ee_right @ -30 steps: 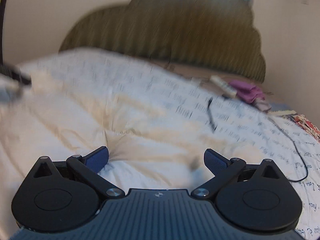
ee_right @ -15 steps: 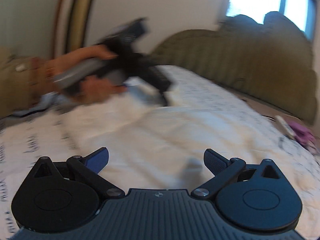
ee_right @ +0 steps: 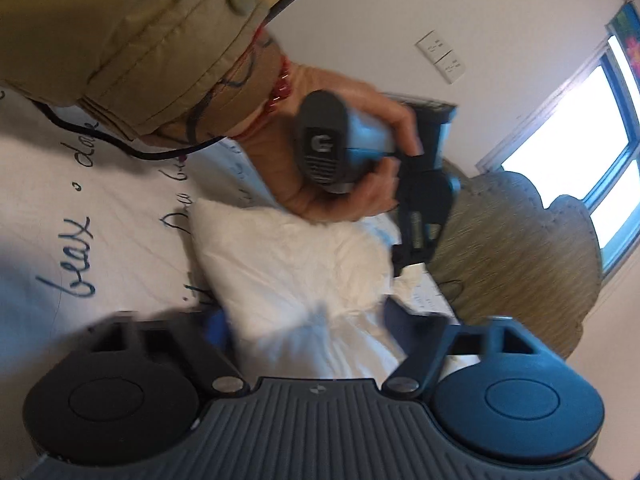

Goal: Fold small clothes

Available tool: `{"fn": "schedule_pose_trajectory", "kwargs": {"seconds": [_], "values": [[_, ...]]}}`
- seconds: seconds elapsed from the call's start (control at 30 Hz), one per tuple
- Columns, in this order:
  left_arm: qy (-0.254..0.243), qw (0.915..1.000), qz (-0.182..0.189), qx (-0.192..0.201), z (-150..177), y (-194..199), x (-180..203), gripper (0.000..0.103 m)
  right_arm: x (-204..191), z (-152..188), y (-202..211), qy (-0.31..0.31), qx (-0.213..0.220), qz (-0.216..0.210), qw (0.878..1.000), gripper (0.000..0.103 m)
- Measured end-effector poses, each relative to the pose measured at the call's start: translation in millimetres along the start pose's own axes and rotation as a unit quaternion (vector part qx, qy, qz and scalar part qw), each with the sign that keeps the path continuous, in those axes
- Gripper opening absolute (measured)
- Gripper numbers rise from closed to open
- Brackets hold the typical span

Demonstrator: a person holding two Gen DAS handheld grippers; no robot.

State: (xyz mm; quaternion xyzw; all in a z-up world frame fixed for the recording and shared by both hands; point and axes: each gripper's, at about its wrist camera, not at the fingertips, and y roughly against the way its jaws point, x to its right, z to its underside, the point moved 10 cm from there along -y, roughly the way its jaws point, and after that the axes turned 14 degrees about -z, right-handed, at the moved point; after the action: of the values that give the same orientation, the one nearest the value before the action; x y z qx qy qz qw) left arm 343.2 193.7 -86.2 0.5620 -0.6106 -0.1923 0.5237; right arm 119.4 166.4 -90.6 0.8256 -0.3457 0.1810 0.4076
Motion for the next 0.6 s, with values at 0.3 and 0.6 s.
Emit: {"fn": "schedule_pose_trajectory", "kwargs": {"seconds": [0.3,0.6], "values": [[0.033,0.999,-0.004,0.03,15.5,54.1,-15.3,0.014,7.1,-6.7,50.2,-0.093,0.053,-0.09,0.99,0.016],[0.085,0.995,-0.007,0.053,48.2,124.4,-54.0,0.014,-2.1,-28.8,147.9,-0.138,0.157,-0.173,0.963,0.015]]}}
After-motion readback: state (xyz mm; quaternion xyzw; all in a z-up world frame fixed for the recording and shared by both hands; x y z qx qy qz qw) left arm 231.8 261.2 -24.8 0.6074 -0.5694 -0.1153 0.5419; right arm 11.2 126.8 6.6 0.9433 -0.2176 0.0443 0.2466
